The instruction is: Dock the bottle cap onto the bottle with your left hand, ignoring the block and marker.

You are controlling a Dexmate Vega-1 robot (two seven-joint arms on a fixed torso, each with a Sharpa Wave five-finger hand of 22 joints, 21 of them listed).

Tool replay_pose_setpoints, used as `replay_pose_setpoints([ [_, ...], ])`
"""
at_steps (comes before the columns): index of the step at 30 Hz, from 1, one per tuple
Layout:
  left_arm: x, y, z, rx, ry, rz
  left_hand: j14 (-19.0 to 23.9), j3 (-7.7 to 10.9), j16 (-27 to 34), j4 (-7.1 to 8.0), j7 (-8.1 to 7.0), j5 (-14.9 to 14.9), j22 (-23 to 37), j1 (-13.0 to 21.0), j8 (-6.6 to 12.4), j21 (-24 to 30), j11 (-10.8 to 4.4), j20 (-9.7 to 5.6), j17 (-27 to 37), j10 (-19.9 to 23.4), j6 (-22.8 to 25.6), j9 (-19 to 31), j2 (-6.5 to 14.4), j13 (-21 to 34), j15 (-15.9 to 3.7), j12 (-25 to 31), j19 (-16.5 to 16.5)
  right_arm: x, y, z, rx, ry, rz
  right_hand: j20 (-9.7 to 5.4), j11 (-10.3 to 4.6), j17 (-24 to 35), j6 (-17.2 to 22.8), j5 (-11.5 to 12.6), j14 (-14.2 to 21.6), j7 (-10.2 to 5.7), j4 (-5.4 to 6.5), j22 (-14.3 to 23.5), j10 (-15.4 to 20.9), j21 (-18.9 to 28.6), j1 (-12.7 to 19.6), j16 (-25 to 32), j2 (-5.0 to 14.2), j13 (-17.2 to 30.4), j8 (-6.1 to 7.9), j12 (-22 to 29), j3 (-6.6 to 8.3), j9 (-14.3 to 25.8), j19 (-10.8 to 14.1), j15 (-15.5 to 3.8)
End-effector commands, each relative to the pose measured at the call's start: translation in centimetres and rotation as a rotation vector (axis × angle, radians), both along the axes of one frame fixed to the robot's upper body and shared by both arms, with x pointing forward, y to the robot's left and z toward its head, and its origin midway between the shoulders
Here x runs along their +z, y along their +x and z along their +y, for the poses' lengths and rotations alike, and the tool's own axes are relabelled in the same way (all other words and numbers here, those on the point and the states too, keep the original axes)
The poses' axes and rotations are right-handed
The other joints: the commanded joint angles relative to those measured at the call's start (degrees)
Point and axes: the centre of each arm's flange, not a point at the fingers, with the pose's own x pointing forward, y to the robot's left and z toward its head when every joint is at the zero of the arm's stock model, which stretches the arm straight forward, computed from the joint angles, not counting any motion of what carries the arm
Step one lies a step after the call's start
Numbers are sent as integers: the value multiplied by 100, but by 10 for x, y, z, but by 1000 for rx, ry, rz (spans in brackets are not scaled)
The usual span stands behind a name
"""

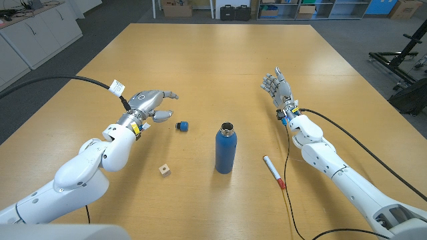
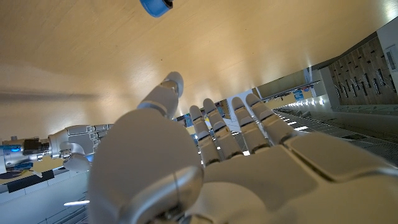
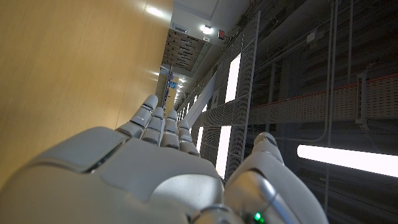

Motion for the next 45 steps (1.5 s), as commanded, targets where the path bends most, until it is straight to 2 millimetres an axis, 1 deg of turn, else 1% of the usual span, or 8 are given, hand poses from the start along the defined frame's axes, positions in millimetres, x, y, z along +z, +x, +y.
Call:
replay_pose_setpoints([
  [1,3,-1,-2,30,80,58,-143,-123,-35,32,-1,-32,18,65,-79,-30,-4,33,17,-133,-178,36,-4,20,-956,-70,-99,0,-2,1,-1,-1,1,55,-4,10,36,2,45,87,-15,7,52,-22,30,6,52,18,-5,6,18,22,3,20],
  [6,2,1,-4,50,115,87,-283,-248,-43,69,57,-39,20,-2,-177,-33,8,73,23,-398,-394,43,-9,20,-939,-138,-212,1,-3,1,-2,0,2,59,-1,9,39,2,49,95,-16,7,49,-28,32,6,56,18,-6,4,18,22,6,18],
  [8,1,2,-5,57,124,98,-387,-299,-45,93,116,-37,20,-52,-235,-41,13,100,31,-510,-534,46,11,21,-893,-153,-289,1,-4,1,-2,0,2,58,1,9,40,1,50,97,-17,8,51,-34,33,6,58,17,-6,4,17,22,2,16],
  [11,1,3,-5,60,133,110,-401,-332,-33,96,118,-38,20,-76,-267,-38,14,115,32,-592,-609,47,9,19,-897,-165,-313,0,-4,1,-2,0,3,61,-1,8,41,1,57,97,-18,8,57,-40,34,8,60,17,-7,5,17,22,1,31],
  [15,0,5,-5,70,150,125,-440,-353,-38,91,108,-37,19,-82,-284,-38,9,120,32,-667,-643,45,6,15,-856,-177,-332,0,-5,2,-2,1,2,64,2,7,45,1,57,101,-20,8,61,-48,37,6,64,17,-8,5,16,22,0,33],
  [20,-2,7,-8,88,183,136,-479,-391,-32,97,138,-36,19,-111,-323,-42,6,136,34,-771,-727,40,11,10,-828,-185,-380,0,-8,2,-5,0,0,66,3,7,51,0,60,105,-22,8,58,-56,39,6,68,17,-7,3,16,22,3,36],
  [39,-13,22,-16,93,257,168,-467,-428,1,98,139,-34,19,-128,-308,-27,7,118,33,-738,-687,40,31,8,-852,-136,-391,-1,-14,3,-13,1,2,84,9,3,62,-2,54,89,-31,10,61,-97,53,-3,84,16,-10,-2,17,23,-20,32],
  [45,-17,28,-18,85,263,184,-435,-442,21,97,104,-30,19,-131,-277,-17,7,91,33,-656,-612,42,49,8,-895,-98,-386,-2,-15,3,-16,7,3,81,6,1,79,-3,56,93,-35,11,60,-115,60,-5,93,16,-6,-5,18,24,-28,27],
])
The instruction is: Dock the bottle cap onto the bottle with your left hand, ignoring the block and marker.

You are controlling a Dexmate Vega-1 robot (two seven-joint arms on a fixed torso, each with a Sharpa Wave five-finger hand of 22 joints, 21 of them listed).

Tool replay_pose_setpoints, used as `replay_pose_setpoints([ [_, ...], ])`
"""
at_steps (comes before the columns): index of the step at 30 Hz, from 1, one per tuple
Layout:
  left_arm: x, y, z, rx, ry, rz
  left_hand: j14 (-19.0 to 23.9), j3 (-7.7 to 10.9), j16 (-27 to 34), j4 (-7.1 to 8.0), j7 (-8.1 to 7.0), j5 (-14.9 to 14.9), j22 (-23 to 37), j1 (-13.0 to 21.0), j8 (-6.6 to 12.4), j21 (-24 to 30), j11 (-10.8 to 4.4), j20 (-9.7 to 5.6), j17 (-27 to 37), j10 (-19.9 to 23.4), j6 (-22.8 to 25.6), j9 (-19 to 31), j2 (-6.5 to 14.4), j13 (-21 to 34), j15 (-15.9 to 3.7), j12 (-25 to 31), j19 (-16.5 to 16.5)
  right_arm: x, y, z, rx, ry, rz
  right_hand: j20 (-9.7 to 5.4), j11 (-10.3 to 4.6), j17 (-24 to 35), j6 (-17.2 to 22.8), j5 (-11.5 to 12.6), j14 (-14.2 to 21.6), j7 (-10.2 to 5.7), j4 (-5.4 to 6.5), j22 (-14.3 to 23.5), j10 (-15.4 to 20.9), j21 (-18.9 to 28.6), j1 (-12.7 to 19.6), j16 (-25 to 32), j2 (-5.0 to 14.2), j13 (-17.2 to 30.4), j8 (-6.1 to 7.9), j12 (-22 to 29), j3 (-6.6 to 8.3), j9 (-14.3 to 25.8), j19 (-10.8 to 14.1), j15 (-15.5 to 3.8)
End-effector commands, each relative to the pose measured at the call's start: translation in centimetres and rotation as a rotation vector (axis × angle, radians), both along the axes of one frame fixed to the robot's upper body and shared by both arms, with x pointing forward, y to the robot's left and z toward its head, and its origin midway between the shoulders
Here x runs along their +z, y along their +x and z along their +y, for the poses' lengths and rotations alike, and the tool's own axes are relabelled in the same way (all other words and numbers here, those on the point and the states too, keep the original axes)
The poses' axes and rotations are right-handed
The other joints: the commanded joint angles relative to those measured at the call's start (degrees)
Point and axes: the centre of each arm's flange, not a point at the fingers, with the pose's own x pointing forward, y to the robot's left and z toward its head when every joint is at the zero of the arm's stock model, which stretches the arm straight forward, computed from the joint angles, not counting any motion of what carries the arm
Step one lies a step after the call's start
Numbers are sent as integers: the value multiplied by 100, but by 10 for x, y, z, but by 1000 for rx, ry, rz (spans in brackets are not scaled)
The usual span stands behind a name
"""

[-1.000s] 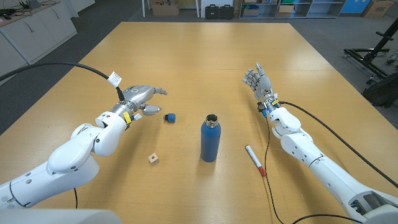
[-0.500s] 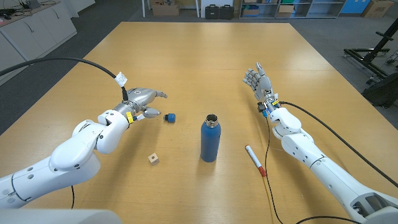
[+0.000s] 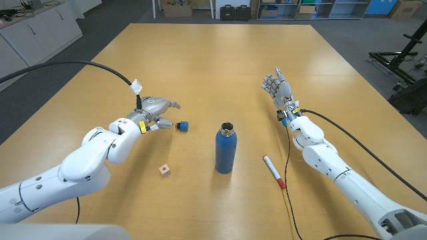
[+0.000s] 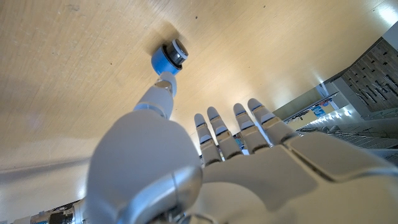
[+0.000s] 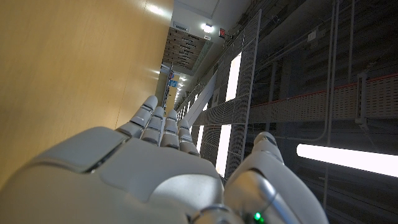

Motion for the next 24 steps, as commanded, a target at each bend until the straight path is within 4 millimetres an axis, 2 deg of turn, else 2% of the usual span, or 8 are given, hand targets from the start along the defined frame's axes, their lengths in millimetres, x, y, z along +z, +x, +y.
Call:
replay_pose_setpoints([
  [1,-9,10,-5,-8,28,31,54,-24,38,-2,-13,9,20,-47,49,24,-4,-47,21,75,79,14,12,9,-877,44,9,0,-2,0,-7,4,1,48,10,0,60,-3,28,115,-36,12,60,-23,37,-4,70,14,-6,-5,18,24,5,3],
  [6,-14,14,-8,2,45,43,-4,-34,25,0,-16,17,20,-48,0,19,-4,-20,26,5,-41,17,44,7,-794,23,-35,-1,-3,0,-10,2,0,48,2,0,63,-4,25,117,-39,13,62,-29,40,-7,74,14,-6,-5,19,24,5,-2],
  [17,-21,18,-10,4,52,49,-192,-193,-1,21,21,-1,17,-219,-48,-20,12,19,39,-181,-205,20,-60,4,-760,-9,-231,-1,-3,-1,-7,11,0,45,3,-2,73,-5,22,122,-45,13,68,-43,52,-11,84,14,-5,-5,22,24,12,-1],
  [24,-26,25,-11,11,54,48,-170,-208,19,11,19,7,16,-219,-43,-9,9,24,39,-188,-203,20,-60,3,-779,-1,-228,-3,-3,-1,-8,12,2,42,2,-3,74,-6,25,120,-49,14,71,-51,57,-12,90,14,-7,-5,23,24,15,0],
])
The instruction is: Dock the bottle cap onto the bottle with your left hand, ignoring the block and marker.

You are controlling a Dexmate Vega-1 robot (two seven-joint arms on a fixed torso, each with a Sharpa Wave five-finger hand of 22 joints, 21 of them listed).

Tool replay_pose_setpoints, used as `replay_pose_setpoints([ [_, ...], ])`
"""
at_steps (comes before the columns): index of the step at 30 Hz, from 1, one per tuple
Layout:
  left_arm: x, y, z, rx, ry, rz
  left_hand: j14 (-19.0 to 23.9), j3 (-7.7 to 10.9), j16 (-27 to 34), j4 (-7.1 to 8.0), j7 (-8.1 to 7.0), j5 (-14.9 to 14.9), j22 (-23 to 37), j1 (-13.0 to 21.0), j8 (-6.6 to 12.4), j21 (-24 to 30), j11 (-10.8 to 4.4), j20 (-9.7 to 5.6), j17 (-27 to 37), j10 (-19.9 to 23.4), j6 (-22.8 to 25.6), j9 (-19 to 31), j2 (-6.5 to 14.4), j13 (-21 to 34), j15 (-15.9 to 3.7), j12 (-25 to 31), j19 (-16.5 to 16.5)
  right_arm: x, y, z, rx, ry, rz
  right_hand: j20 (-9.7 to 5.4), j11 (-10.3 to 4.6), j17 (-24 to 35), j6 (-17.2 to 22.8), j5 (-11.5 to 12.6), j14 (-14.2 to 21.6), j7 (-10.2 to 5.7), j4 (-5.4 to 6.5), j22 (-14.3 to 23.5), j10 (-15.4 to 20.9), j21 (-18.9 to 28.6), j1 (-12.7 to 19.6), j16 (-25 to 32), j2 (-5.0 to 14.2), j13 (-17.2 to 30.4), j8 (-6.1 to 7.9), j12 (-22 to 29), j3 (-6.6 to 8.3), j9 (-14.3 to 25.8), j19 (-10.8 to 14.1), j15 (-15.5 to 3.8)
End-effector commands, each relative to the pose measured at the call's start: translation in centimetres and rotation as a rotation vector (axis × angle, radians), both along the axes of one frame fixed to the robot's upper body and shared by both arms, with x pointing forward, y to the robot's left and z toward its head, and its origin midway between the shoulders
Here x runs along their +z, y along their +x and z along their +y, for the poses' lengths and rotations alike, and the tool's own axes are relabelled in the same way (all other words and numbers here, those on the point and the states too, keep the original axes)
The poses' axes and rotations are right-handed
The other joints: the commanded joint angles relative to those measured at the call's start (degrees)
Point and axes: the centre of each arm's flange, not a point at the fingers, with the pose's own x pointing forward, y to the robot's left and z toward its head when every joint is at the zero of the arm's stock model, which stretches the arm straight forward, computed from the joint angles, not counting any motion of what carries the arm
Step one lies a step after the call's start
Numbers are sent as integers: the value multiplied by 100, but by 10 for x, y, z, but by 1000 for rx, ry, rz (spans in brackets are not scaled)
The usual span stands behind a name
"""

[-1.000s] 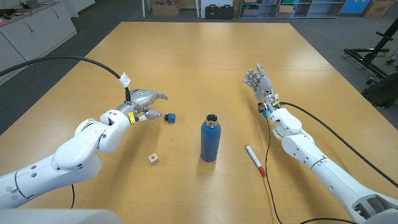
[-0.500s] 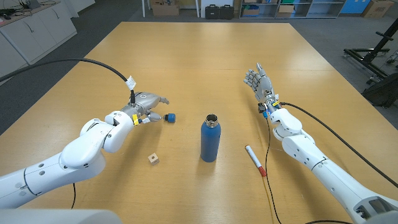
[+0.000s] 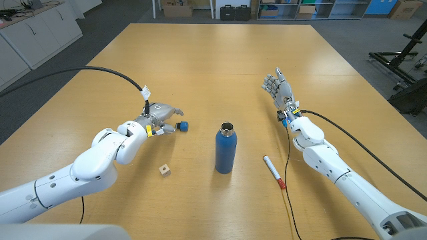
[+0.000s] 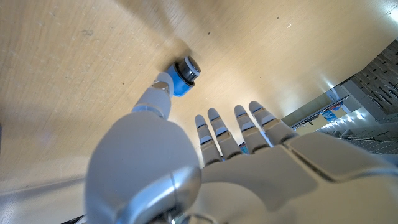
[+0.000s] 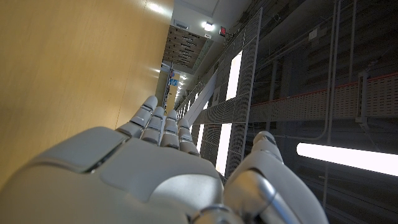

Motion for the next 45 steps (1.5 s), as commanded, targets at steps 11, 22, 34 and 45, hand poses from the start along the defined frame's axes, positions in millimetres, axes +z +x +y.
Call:
replay_pose_setpoints([
  [11,-13,23,-6,-15,-26,26,45,-24,47,-29,74,18,17,-37,31,28,15,8,8,53,40,21,44,17,-822,38,63,-4,-1,-1,0,9,6,48,-3,-6,24,-8,28,108,-31,15,70,-29,16,-15,47,14,-10,-9,0,25,16,3],
  [22,-16,36,-13,-30,-26,39,117,-20,78,-22,88,24,18,-36,63,36,17,25,10,98,112,22,91,18,-753,57,74,-4,-2,-2,0,9,6,52,-9,-8,26,-10,26,92,-37,16,73,-46,24,-19,56,14,-14,-10,-1,25,28,-5],
  [34,-20,50,-16,-40,-68,32,229,1,112,-17,141,22,20,-20,143,66,44,36,10,297,305,23,160,19,-776,125,148,-6,-2,-4,1,10,9,51,3,-10,25,-12,33,88,-41,17,73,-67,29,-20,62,14,-19,-13,-3,26,34,8],
  [45,-22,59,-21,-54,-81,36,368,25,140,-37,180,23,19,32,216,97,49,13,2,491,486,21,197,17,-828,174,257,-6,-3,-4,-1,12,9,56,-4,-11,37,-13,27,87,-44,18,80,-81,31,-25,66,14,-17,-13,-6,26,39,16],
])
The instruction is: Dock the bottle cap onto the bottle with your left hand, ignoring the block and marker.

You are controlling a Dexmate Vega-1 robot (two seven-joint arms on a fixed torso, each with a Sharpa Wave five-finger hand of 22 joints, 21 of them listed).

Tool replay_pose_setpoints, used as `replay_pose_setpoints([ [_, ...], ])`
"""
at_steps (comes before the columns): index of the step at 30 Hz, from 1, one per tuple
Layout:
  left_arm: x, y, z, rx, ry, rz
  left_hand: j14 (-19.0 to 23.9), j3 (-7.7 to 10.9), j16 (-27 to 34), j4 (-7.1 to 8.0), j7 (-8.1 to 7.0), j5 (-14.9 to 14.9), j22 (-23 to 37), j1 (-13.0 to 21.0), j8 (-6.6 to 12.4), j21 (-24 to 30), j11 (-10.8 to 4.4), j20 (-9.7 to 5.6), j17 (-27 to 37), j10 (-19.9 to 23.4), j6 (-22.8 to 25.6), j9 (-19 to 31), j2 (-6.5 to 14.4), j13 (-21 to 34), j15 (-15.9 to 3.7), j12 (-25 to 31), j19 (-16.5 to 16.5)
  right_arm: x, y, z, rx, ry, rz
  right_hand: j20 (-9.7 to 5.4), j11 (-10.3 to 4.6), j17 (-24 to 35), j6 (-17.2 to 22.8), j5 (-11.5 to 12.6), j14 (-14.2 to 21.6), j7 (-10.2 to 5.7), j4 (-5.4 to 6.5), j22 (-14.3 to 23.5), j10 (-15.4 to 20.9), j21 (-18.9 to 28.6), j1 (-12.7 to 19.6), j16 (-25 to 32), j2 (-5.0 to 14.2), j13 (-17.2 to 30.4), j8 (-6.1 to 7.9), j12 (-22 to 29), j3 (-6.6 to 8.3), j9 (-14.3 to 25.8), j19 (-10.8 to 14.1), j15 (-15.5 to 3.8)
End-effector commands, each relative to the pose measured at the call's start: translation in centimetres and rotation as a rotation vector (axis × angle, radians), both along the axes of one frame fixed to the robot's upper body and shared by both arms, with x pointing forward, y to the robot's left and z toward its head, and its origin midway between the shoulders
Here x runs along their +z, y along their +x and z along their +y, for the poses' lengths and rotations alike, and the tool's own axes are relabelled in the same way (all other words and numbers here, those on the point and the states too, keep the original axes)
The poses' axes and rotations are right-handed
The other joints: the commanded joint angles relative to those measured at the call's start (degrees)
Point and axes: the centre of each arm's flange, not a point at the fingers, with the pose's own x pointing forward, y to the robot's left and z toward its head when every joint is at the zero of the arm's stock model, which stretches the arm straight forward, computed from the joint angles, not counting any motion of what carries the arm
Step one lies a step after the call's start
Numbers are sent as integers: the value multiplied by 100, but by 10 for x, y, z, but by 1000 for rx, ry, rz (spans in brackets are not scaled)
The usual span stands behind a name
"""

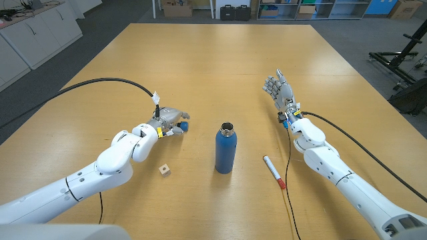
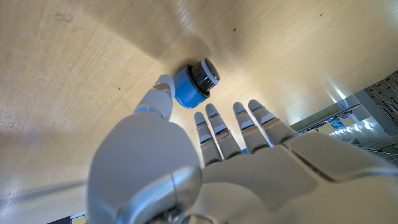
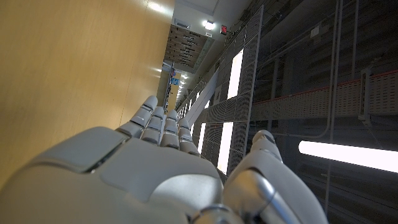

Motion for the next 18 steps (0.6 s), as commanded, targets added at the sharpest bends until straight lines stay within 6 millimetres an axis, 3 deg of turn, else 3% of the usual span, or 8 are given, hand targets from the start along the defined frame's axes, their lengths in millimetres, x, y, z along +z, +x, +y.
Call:
replay_pose_setpoints([
  [1,-2,9,-5,-15,-20,2,100,46,53,-26,24,23,17,37,73,45,8,6,10,155,112,21,45,14,-837,57,106,0,-1,-1,-2,0,-1,35,27,18,39,-13,27,88,-26,18,50,-16,9,-1,43,14,-17,-13,13,26,18,15],
  [18,-4,7,-2,10,-16,-5,284,90,70,-40,27,27,13,119,150,71,-25,14,1,403,319,16,90,9,-937,94,255,-2,-1,2,-1,3,11,38,33,17,40,-15,31,76,-28,19,55,-36,10,-2,47,14,-19,-13,10,26,13,15],
])
